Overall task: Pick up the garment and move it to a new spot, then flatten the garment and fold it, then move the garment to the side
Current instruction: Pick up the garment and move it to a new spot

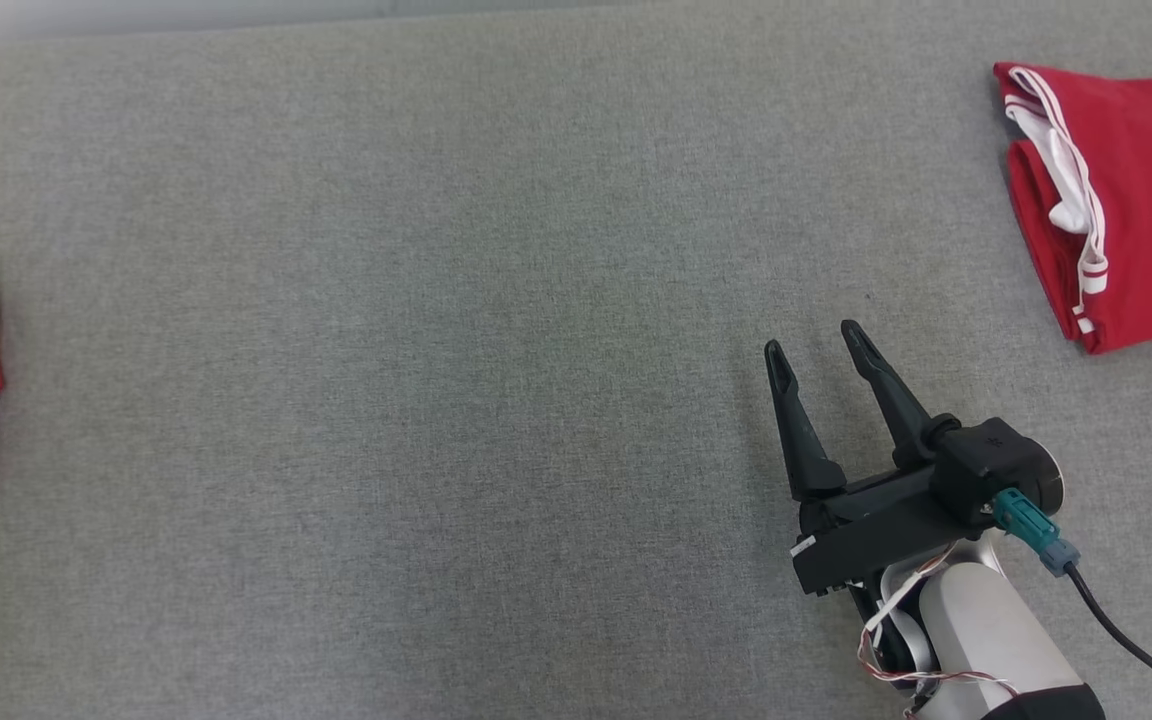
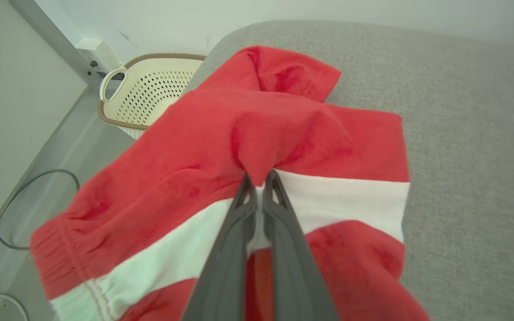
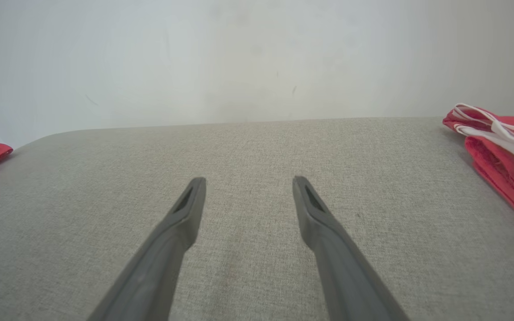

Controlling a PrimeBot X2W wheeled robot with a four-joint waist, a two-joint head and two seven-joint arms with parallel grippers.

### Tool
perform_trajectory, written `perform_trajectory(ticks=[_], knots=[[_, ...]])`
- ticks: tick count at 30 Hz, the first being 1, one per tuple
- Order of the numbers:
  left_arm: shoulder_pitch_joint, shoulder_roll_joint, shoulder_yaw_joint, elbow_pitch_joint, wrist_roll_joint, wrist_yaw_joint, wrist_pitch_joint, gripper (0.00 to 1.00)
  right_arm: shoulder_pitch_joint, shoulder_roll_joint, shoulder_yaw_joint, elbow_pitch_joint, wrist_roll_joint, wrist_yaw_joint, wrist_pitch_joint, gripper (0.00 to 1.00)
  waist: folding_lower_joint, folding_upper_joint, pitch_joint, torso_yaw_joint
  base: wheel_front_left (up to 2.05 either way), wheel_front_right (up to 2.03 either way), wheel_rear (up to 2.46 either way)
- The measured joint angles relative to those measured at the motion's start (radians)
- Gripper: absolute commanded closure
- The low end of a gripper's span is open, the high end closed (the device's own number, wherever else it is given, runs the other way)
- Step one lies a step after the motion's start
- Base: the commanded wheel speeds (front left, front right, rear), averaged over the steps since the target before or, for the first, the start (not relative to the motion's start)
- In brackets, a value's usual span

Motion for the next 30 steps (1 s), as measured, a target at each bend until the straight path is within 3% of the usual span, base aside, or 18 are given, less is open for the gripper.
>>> perform_trajectory(ticks=[7,14,30], knots=[[-0.029,-0.006,-0.038,-0.071,0.014,-0.019,-0.079,1.0,0.007,0.005,0.003,0.011,0.009,0.0,0.0,0.0,0.0,0.0,-0.044,0.013,0.0,0.0,0.0],[-0.033,-0.015,-0.093,-0.219,0.028,-0.036,-0.088,1.0,0.023,0.017,-0.003,0.017,0.028,0.0,0.0,0.0,0.0,0.0,-0.092,0.01,0.0,0.0,0.0],[0.055,-0.066,-0.228,-0.747,0.024,-0.04,0.095,1.0,0.061,0.057,-0.053,0.006,0.039,0.0,0.0,0.0,-0.0001,-0.0001,-0.146,-0.094,0.0,0.0,0.0]])
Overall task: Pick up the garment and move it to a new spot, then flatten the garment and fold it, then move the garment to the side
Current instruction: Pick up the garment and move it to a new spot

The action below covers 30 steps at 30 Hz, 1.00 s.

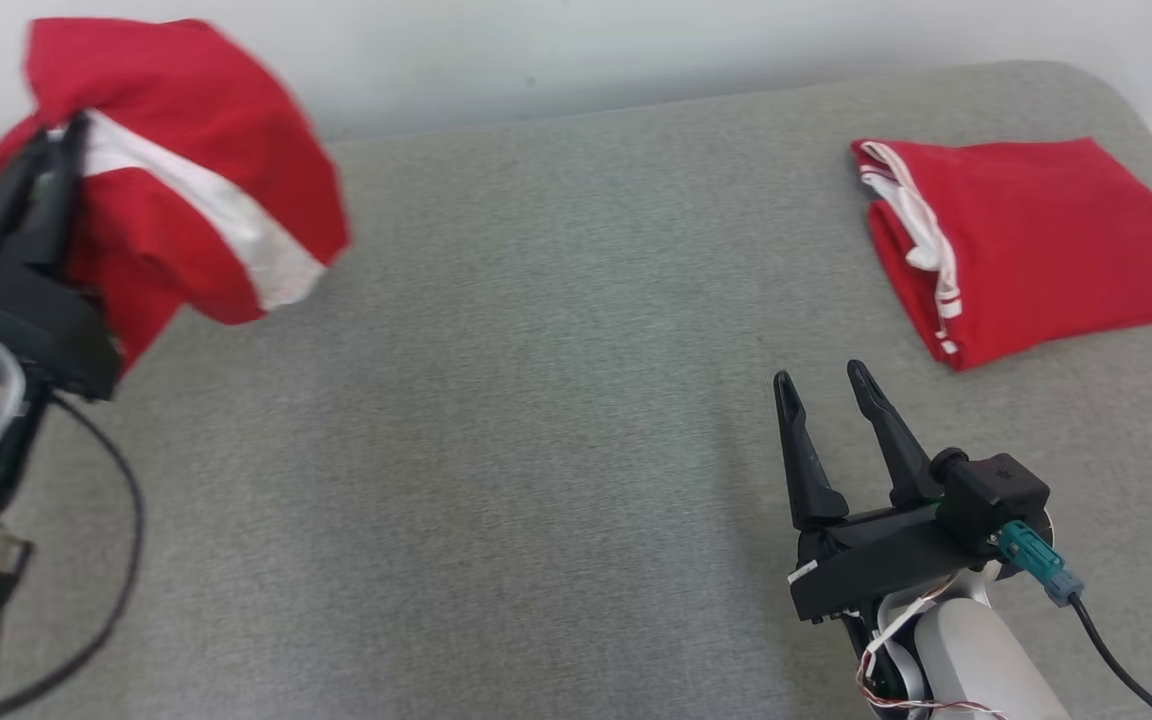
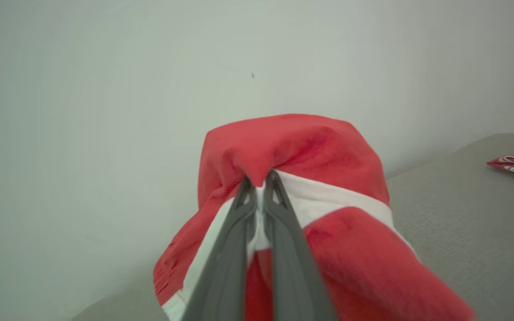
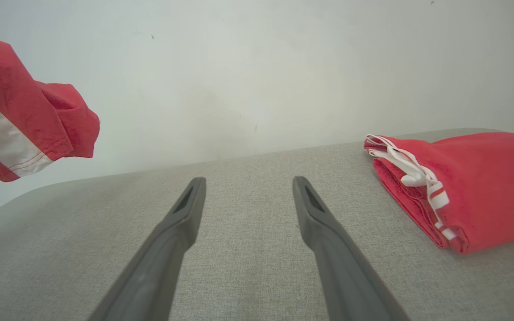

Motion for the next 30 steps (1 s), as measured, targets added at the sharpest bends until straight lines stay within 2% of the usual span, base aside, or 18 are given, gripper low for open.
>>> perform_trajectory(ticks=[7,14,23,30], knots=[[0.048,-0.063,-0.068,-0.173,-0.005,0.014,0.067,1.0,0.008,0.009,-0.015,-0.003,0.001,0.0,0.0,0.0,0.0,0.0,-0.007,-0.049,0.0,0.0,0.0],[0.105,-0.146,-0.136,-0.248,-0.013,0.041,0.072,1.0,0.014,0.014,-0.026,-0.013,-0.001,0.0,0.0,0.0,0.0001,0.0001,0.003,-0.075,0.0,0.0,0.0],[0.212,-0.262,-0.219,-0.222,-0.019,0.086,0.003,1.0,0.014,0.013,-0.029,-0.012,-0.006,0.0,0.0,0.0,0.0,0.0001,0.007,-0.077,0.0,0.0,0.0],[0.295,-0.297,-0.257,-0.116,-0.034,0.093,-0.069,1.0,0.015,0.009,-0.031,-0.01,-0.009,0.0,0.0,0.0,0.0001,0.0001,0.006,-0.07,0.0,0.0,0.0]])
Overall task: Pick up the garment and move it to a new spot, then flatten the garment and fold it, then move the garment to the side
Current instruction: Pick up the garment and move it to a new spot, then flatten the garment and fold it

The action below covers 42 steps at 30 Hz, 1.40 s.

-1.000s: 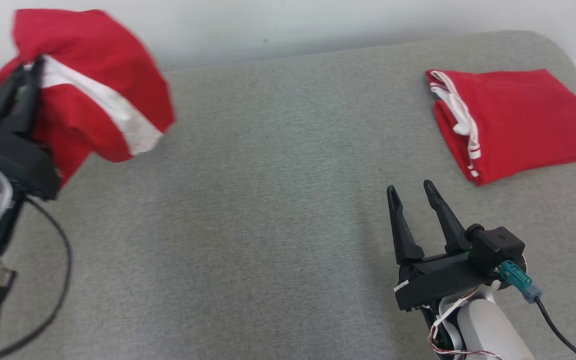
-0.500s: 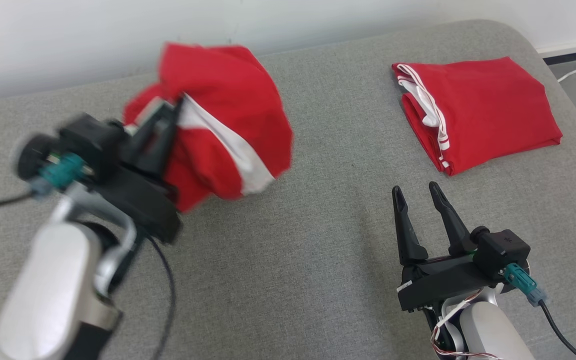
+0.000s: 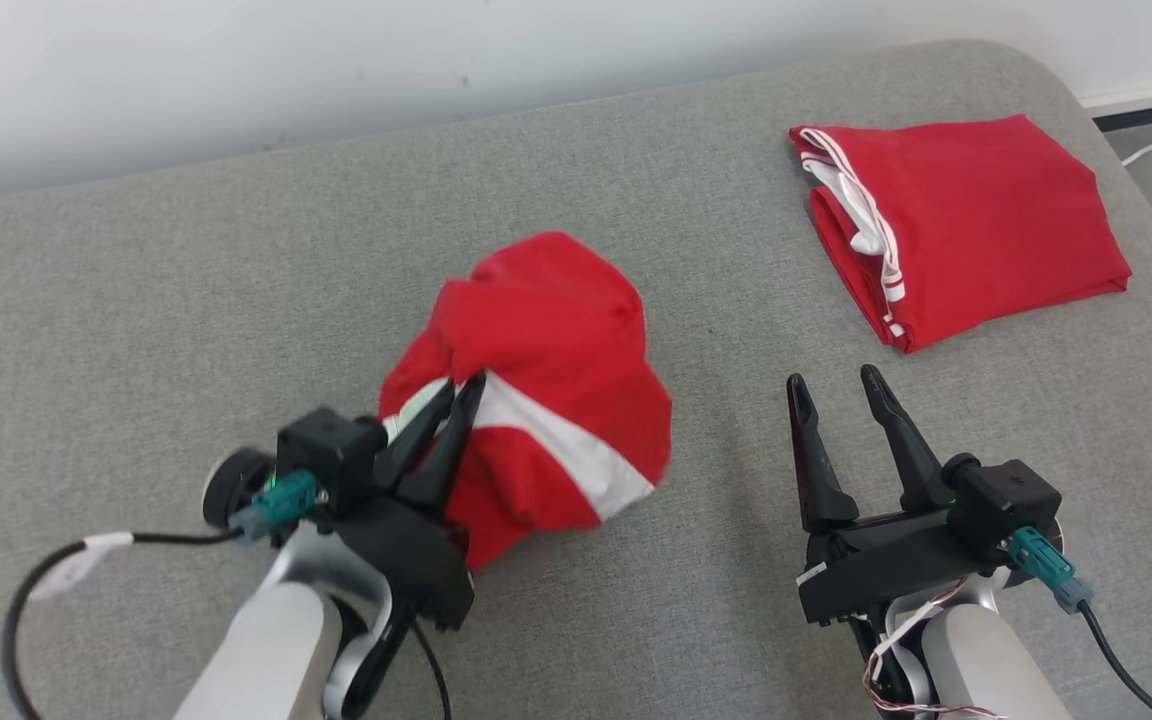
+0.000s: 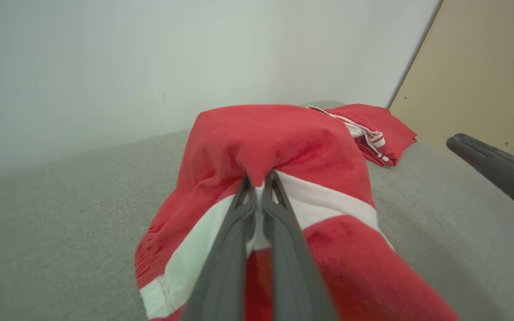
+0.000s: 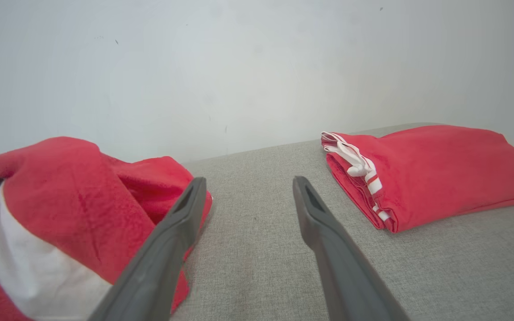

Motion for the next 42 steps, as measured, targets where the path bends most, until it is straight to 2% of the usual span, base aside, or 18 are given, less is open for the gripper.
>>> perform_trajectory(ticks=[7,8,9,10,14,17,21,25,27,32,42], knots=[[0.039,-0.02,-0.04,0.144,-0.005,-0.023,-0.08,1.0,-0.001,-0.009,0.002,0.007,0.0,0.0,0.0,0.0,0.0,-0.0001,-0.001,0.014,0.0,0.0,0.0],[0.04,-0.023,-0.047,0.159,-0.004,-0.026,-0.087,0.75,-0.001,-0.009,0.002,0.007,0.0,0.0,0.0,0.0,0.0,0.0,-0.001,0.016,0.0,0.0,0.0],[0.041,-0.026,-0.053,0.169,-0.004,-0.026,-0.099,0.21,-0.001,-0.009,0.002,0.008,0.0,0.0,0.0,0.0,0.0,0.0,-0.002,0.018,0.0,0.0,0.0],[0.043,-0.029,-0.059,0.174,-0.004,-0.028,-0.109,0.0,-0.001,-0.01,0.002,0.009,0.0,0.0,0.0,0.0,0.0,0.0,-0.004,0.02,0.0,0.0,0.0],[0.054,-0.039,-0.079,0.167,0.003,-0.029,-0.144,0.0,0.004,-0.012,0.0,0.014,0.0,0.0,0.0,0.0,0.0,0.0,-0.018,0.026,0.0,0.0,0.0],[0.071,-0.035,-0.075,0.126,0.005,-0.014,-0.159,0.0,0.011,-0.012,-0.004,0.015,0.0,0.0,0.0,0.0,0.0,0.0,-0.031,0.032,0.0,0.0,0.0],[0.09,-0.014,-0.057,0.076,0.007,0.009,-0.156,0.0,0.024,-0.011,-0.007,0.015,0.0,0.0,0.0,0.0,0.0,0.0,-0.043,0.037,0.0,0.0,0.0],[0.103,0.032,-0.016,0.045,-0.004,0.027,-0.134,0.0,0.026,-0.01,-0.005,0.015,0.001,0.0,0.0,0.0,-0.0001,-0.0001,-0.052,0.041,0.0,0.0,0.0],[0.102,0.046,0.006,0.042,-0.025,0.017,-0.134,0.0,0.026,-0.01,-0.005,0.015,0.002,0.0,0.0,0.0,-0.0001,0.0,-0.05,0.04,0.0,0.0,0.0],[0.067,0.083,0.032,0.157,-0.067,-0.02,-0.115,0.0,0.022,-0.009,0.001,0.013,0.007,0.0,0.0,0.0,0.0001,0.0001,-0.039,0.024,0.0,0.0,0.0],[0.014,0.063,0.017,0.329,-0.095,-0.052,-0.123,0.0,0.018,-0.013,-0.009,0.012,0.007,0.0,0.0,0.0,0.0002,0.0001,-0.006,-0.011,0.0,0.0,0.0]])
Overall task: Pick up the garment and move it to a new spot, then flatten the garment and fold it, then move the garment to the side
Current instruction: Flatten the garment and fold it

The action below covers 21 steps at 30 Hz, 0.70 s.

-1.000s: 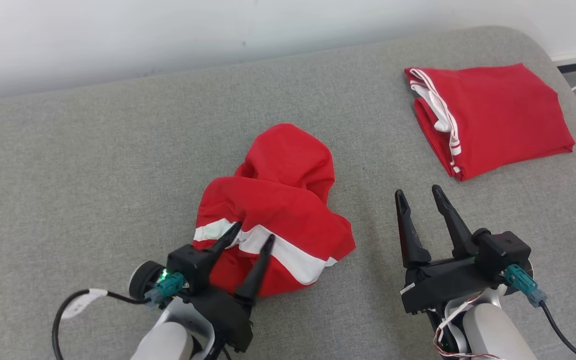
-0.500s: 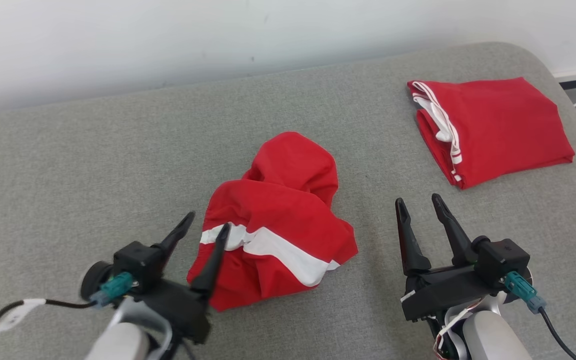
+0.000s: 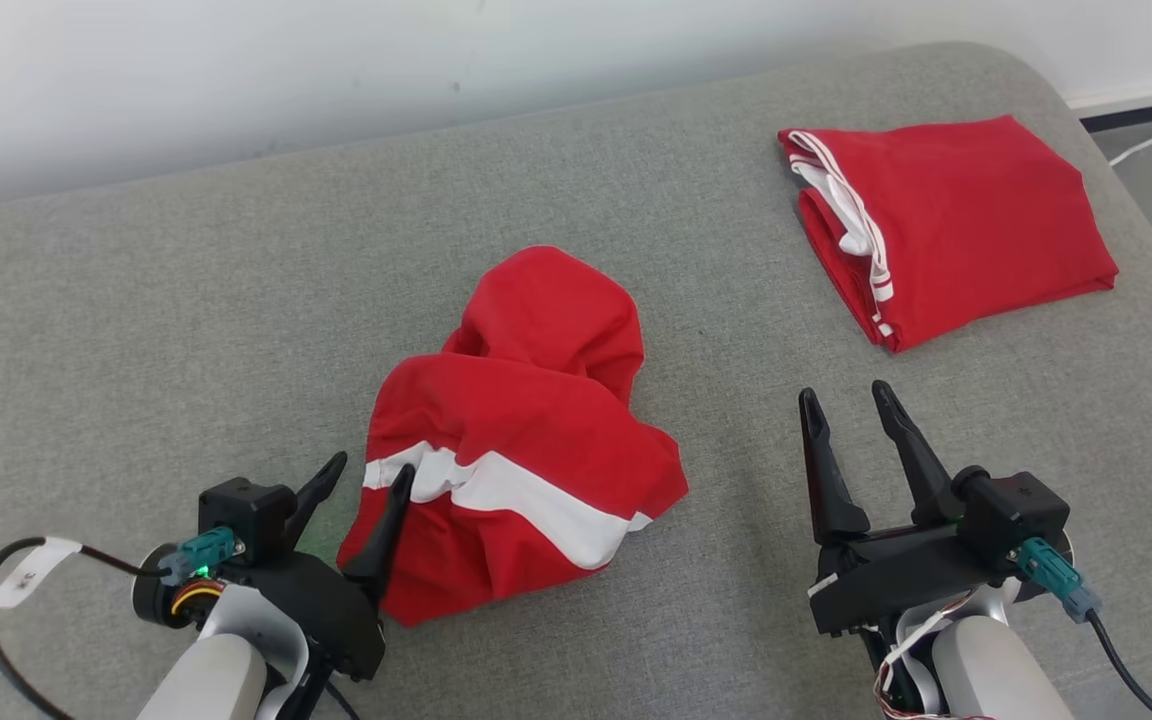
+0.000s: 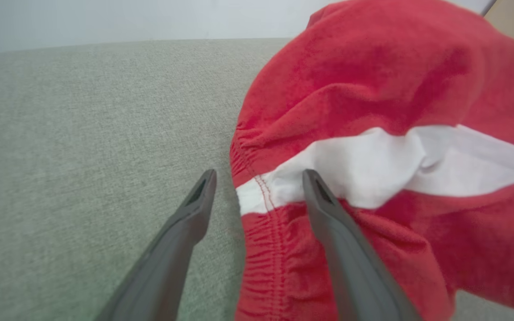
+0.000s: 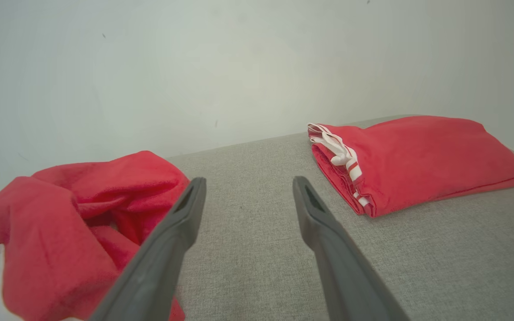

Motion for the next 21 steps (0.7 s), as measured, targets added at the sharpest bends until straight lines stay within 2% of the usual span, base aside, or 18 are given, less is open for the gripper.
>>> perform_trajectory(ticks=[7,9,10,21], knots=[[-0.033,-0.014,-0.012,0.1,-0.018,-0.01,0.009,0.0,-0.007,0.002,0.001,0.001,0.0,0.0,0.0,0.0,0.0,0.0,0.004,-0.007,0.0,0.0,0.0],[-0.042,-0.017,-0.017,0.117,-0.022,-0.012,0.009,0.81,-0.007,0.004,0.002,0.0,-0.001,0.0,0.0,0.0,0.0,0.0,0.003,-0.008,0.0,0.0,0.0],[-0.046,-0.018,-0.021,0.123,-0.025,-0.016,0.007,1.0,-0.007,0.004,0.002,0.0,-0.001,0.0,0.0,0.0,0.0,0.0,0.002,-0.008,0.0,0.0,0.0],[-0.06,-0.025,-0.039,0.109,0.0,0.005,-0.067,1.0,0.01,0.005,-0.007,0.002,-0.006,0.0,0.0,0.0,0.0,0.0,-0.017,0.015,0.0,0.0,0.0]])
